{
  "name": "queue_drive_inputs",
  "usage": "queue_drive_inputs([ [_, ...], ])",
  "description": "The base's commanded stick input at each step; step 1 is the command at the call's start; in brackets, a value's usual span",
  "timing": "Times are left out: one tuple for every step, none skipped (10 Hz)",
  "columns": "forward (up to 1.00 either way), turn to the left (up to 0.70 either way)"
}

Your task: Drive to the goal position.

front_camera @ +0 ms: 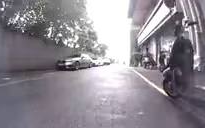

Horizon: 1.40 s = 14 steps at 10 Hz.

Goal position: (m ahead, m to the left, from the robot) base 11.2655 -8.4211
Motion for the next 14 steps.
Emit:
queue_drive_inputs([
  [0.66, 0.0],
  [0.7, 0.0],
  [0.7, 0.0],
  [0.7, -0.05],
  [0.7, -0.12],
  [0.7, -0.14],
  [0.7, -0.14],
  [0.7, -0.04],
  [0.7, -0.01],
  [0.7, 0.0],
  [0.7, 0.0],
  [0.7, 0.0],
  [0.7, 0.0],
  [0.7, 0.0],
])
